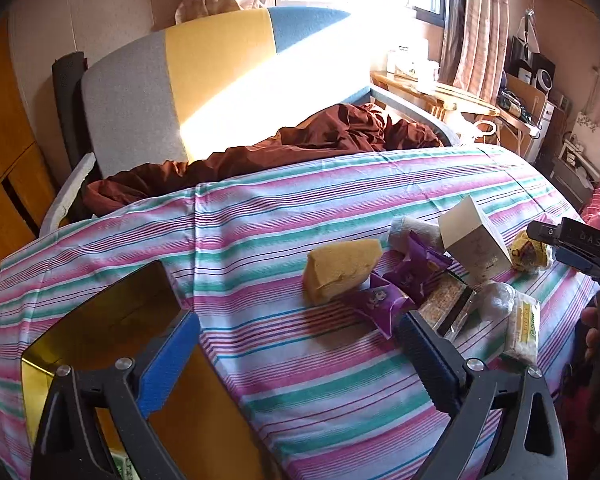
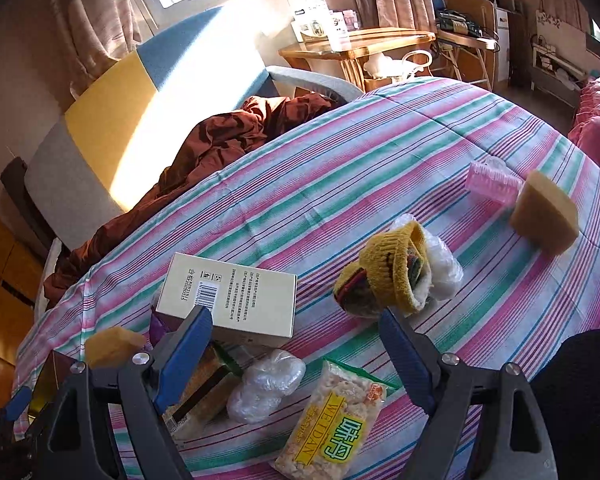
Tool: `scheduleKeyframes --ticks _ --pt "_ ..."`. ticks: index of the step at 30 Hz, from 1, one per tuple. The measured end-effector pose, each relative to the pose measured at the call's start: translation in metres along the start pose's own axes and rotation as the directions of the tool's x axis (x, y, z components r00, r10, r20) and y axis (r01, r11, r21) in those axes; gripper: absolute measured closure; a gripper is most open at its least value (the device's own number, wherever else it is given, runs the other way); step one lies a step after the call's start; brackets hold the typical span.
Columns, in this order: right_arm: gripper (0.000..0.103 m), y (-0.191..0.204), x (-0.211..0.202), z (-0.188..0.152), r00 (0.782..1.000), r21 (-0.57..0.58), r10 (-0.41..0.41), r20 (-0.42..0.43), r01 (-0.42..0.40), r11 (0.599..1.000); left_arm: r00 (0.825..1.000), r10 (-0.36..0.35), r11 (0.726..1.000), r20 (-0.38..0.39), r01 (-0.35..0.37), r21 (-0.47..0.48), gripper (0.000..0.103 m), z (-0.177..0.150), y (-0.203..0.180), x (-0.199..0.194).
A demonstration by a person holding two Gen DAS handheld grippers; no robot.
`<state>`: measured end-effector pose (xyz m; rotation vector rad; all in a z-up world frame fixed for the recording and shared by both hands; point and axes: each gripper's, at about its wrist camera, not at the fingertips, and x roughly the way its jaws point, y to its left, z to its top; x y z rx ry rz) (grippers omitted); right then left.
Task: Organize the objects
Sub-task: 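Grasp a second yellow sponge with the left tool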
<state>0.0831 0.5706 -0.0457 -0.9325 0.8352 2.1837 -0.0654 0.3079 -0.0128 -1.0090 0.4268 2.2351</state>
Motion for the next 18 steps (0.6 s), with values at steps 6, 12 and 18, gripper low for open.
scheduleKeyframes --ticks 6,12,18 --pt "0.016 0.001 0.005 0.0 0.999 -0.001 0.028 -0.022 -0.028 1.0 0.997 -0.01 0.999 -0.07 0.008 -0.032 0.0 0.022 -0.016 0.049" --pt "0.016 -0.001 0.011 0.001 0.997 0.011 0.056 -0.054 -0.055 0.998 0.987 -0.053 0.994 -0.15 0.038 -0.106 0.0 0.03 -0.022 0.09" --pt "0.016 0.002 0.013 0.001 0.996 0.004 0.066 -0.067 -0.066 0.998 0.982 -0.057 0.987 -0.178 0.029 -0.158 0.001 0.036 -0.02 0.118"
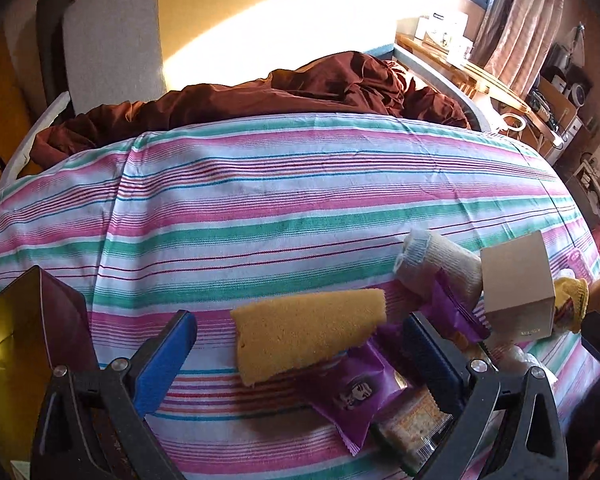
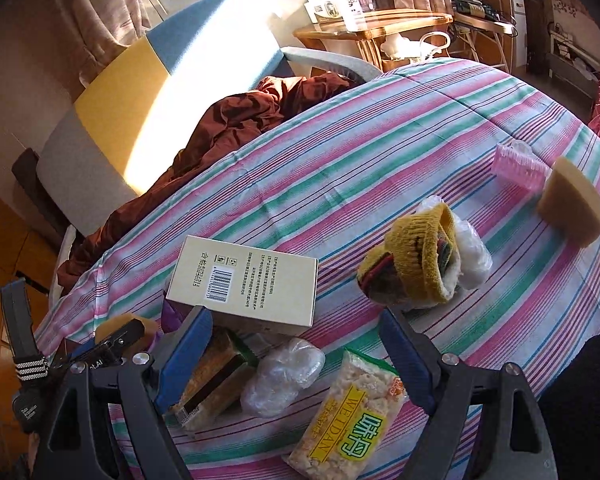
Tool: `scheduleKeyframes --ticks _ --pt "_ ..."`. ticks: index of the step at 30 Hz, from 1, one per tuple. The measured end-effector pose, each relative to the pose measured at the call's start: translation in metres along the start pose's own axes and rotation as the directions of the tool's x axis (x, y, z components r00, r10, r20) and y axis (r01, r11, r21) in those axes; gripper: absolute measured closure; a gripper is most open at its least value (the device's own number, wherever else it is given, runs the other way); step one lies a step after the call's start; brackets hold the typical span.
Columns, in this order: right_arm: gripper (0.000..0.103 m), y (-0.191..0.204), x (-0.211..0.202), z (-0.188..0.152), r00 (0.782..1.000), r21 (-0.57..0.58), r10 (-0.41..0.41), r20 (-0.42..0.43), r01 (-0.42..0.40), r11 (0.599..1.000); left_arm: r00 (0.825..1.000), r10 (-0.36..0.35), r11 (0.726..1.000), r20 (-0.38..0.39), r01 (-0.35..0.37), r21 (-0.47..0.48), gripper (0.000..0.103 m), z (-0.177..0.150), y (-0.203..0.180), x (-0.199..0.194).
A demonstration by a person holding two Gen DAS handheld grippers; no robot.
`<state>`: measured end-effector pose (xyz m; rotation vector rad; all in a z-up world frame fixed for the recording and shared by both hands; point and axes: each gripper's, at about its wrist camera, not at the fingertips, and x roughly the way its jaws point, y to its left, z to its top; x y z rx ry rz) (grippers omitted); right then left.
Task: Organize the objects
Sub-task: 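Grasp a second yellow sponge with the left tool, then grasp the white box with the right tool while the left carries the sponge to the tray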
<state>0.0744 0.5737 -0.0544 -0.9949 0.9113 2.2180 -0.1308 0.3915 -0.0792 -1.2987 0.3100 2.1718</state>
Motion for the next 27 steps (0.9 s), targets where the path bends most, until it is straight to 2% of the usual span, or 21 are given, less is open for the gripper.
scheduleKeyframes --ticks 1,2,3,5,12,18,21,27 --pt "0.016 0.0 0.0 0.0 1.0 0.001 0.001 -0.002 -0.001 1.0 1.0 -0.008 1.0 0.0 0.008 -0.016 0.007 0.0 0.003 0.002" --pt "0.016 0.0 0.001 0.0 1.0 0.002 0.001 -0.004 -0.001 1.0 1.0 -0.02 0.999 0.002 0.02 -0.031 0.024 0.001 0.006 0.003" --pt "0.016 0.0 0.001 0.0 1.0 0.001 -0.001 -0.004 0.001 1.0 0.999 -0.043 0.998 0.001 0.043 -0.038 0.031 0.001 0.008 0.003" --pt "0.016 0.001 0.002 0.0 1.0 -0.004 -0.006 -0.008 0.006 1.0 0.998 -0.06 0.998 0.008 0.06 -0.018 0.036 -0.001 0.007 0.001" --pt "0.016 0.009 0.009 -0.002 0.999 -0.051 -0.02 -0.041 0.018 0.999 0.994 -0.096 0.995 0.049 0.094 0.036 0.039 -0.018 0.003 -0.019" --pt "0.016 0.034 0.018 -0.009 0.995 -0.207 -0.059 -0.082 0.041 0.977 0.987 -0.128 0.988 0.098 0.119 0.098 0.037 -0.042 0.003 -0.06" --pt "0.015 0.05 0.02 -0.006 0.993 -0.342 -0.074 -0.093 0.037 0.939 0.982 -0.148 0.983 0.119 0.133 0.126 0.037 -0.053 0.006 -0.079" --pt "0.013 0.071 0.035 0.014 0.989 -0.62 -0.09 -0.115 -0.001 0.785 0.968 -0.207 0.974 0.142 0.19 0.126 0.037 -0.073 0.02 -0.11"
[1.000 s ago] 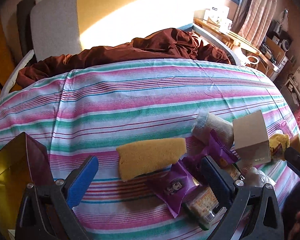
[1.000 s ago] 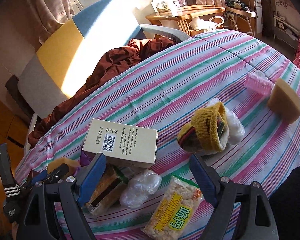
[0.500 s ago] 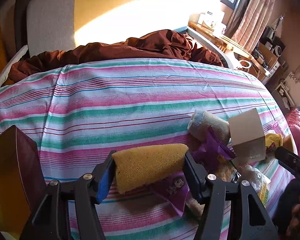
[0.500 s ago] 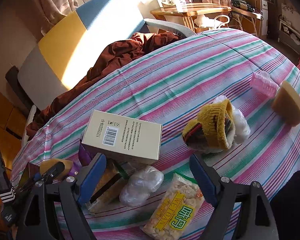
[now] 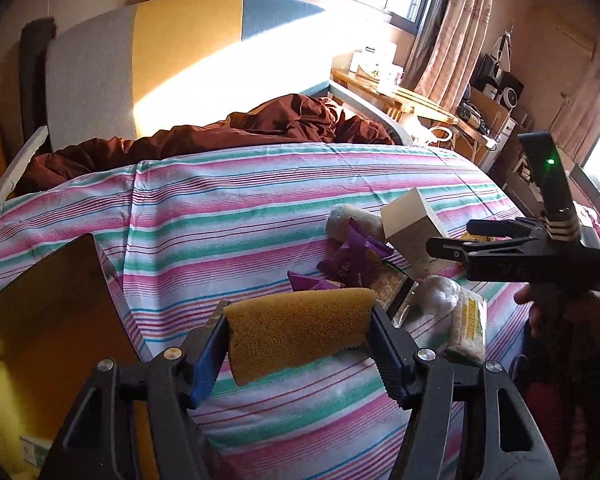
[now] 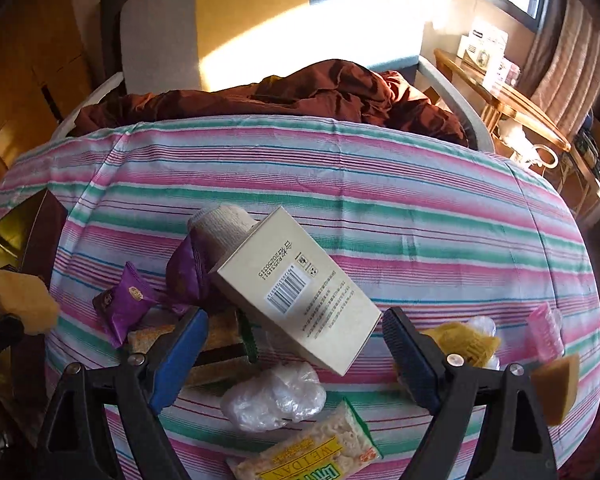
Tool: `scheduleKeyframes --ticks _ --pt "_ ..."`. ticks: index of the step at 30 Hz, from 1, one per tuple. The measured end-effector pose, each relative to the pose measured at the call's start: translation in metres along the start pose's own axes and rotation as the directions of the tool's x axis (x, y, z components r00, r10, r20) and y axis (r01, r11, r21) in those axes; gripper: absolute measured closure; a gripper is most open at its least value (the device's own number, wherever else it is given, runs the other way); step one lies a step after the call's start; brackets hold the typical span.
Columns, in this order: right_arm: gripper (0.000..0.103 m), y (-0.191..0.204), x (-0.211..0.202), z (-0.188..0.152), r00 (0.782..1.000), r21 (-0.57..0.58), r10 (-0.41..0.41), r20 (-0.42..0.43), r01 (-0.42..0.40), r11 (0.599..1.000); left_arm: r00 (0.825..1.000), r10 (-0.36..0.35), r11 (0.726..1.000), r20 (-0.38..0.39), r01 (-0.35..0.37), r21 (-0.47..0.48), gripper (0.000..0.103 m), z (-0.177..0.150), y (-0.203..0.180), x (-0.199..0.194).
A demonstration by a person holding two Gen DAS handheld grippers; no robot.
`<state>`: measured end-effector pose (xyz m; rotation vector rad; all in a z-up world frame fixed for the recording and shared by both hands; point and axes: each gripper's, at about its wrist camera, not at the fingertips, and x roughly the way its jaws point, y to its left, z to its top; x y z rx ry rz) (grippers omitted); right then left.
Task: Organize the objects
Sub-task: 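Grasp the white box with the right tool while the left carries the sponge to the tray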
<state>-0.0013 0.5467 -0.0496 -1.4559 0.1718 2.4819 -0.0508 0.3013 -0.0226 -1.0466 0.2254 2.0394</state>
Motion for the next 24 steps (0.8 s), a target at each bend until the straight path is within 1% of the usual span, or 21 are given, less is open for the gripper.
scheduleKeyframes --ticks 4,6,8,9,11,12,13,14,16,20,22,24 --pt "0.013 -0.003 0.02 0.014 0.997 -0.132 0.025 -0.071 -0.034 0.991 1.0 -0.027 0.999 0.009 0.027 -0.023 0.037 -0.011 0.006 -0.017" --pt "0.013 -0.003 0.031 0.017 0.994 -0.169 0.028 -0.103 -0.045 0.985 0.999 -0.035 0.999 0.006 0.035 -0.038 0.037 -0.016 0.01 -0.023" --pt "0.013 -0.004 0.04 0.018 0.992 -0.18 0.031 -0.126 -0.053 0.982 0.999 -0.037 0.998 0.002 0.037 -0.055 0.037 -0.021 0.015 -0.028" --pt "0.014 -0.004 0.044 0.018 0.99 -0.178 0.032 -0.137 -0.056 0.982 0.999 -0.038 0.997 -0.001 0.038 -0.064 0.037 -0.024 0.017 -0.031" --pt "0.032 -0.004 0.049 0.016 0.988 -0.163 0.047 -0.144 -0.07 0.984 0.999 -0.034 0.996 -0.006 0.033 -0.079 0.037 -0.029 0.022 -0.034" --pt "0.035 -0.003 0.048 0.014 0.99 -0.154 0.053 -0.129 -0.073 0.985 0.999 -0.031 0.996 -0.009 0.03 -0.086 0.037 -0.031 0.024 -0.036" --pt "0.042 -0.002 0.046 0.012 0.991 -0.138 0.063 -0.119 -0.079 0.987 0.999 -0.029 0.995 -0.012 0.028 -0.094 0.036 -0.034 0.027 -0.037" --pt "0.051 -0.003 0.044 0.011 0.992 -0.121 0.06 -0.11 -0.073 0.99 0.999 -0.028 0.994 -0.015 0.026 -0.103 0.036 -0.036 0.03 -0.038" --pt "0.052 -0.004 0.041 0.008 0.995 -0.093 0.032 -0.092 -0.041 0.995 1.0 -0.022 0.993 -0.019 0.02 -0.116 0.036 -0.041 0.035 -0.039" --pt "0.052 -0.013 0.036 0.005 0.998 -0.008 0.012 -0.061 -0.013 1.0 1.0 -0.017 0.991 -0.011 0.015 -0.135 0.036 -0.047 0.04 -0.045" --pt "0.052 -0.016 0.038 0.002 0.998 0.028 0.005 -0.069 -0.003 1.0 1.0 -0.014 0.991 -0.001 0.014 -0.137 0.036 -0.049 0.042 -0.05" --pt "0.053 -0.016 0.044 -0.003 0.996 0.03 -0.032 -0.082 0.035 0.999 1.0 -0.013 0.99 0.01 0.015 -0.142 0.036 -0.051 0.043 -0.055"
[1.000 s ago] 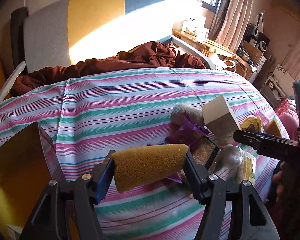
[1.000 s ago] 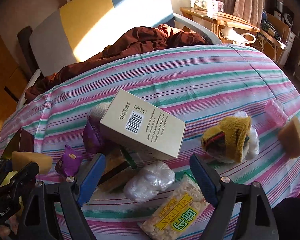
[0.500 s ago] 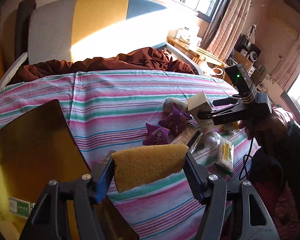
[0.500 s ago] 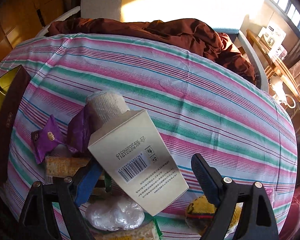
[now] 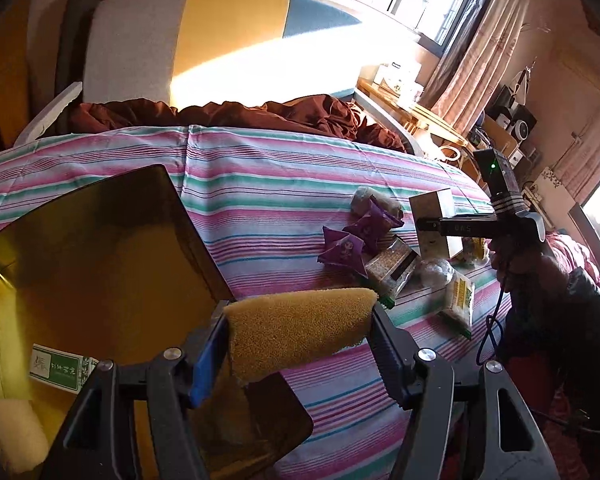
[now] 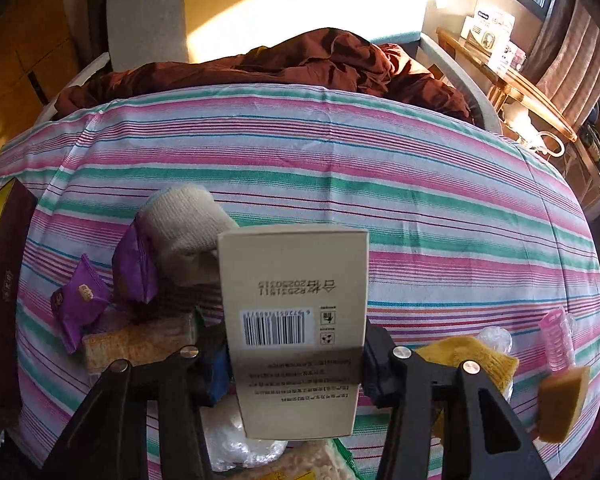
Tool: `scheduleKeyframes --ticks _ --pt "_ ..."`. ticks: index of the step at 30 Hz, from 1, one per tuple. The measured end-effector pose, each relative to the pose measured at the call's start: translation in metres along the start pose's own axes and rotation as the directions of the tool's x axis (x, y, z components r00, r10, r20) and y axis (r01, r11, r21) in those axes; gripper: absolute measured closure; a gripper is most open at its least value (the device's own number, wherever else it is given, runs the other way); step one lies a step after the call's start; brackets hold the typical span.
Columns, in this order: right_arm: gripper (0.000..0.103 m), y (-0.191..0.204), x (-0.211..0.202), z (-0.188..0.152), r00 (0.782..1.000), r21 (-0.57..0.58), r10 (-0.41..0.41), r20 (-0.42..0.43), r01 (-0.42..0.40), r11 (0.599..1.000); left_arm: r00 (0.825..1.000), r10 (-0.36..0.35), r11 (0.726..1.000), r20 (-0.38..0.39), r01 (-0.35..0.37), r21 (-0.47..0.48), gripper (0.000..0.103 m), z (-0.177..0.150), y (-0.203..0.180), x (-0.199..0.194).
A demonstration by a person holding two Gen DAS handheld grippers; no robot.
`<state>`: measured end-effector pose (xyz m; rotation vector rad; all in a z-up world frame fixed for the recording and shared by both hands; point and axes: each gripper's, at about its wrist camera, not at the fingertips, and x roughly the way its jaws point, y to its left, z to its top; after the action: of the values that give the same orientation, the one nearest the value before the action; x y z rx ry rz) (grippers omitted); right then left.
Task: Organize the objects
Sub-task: 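Grasp the white box with the right tool while the left carries the sponge to the tray, then release the sponge in the tray with the left tool while the right carries the white box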
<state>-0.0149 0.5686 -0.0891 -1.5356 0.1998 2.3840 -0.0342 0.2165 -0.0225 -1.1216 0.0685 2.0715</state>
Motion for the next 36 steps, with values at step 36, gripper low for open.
scheduleKeyframes --ticks 36 --pt "0.053 -0.009 -0.003 -0.002 0.99 0.066 -0.133 0.05 0.13 0.989 0.891 0.452 0.839 0.03 -0.413 -0.353 0.01 -0.033 0.207 -0.08"
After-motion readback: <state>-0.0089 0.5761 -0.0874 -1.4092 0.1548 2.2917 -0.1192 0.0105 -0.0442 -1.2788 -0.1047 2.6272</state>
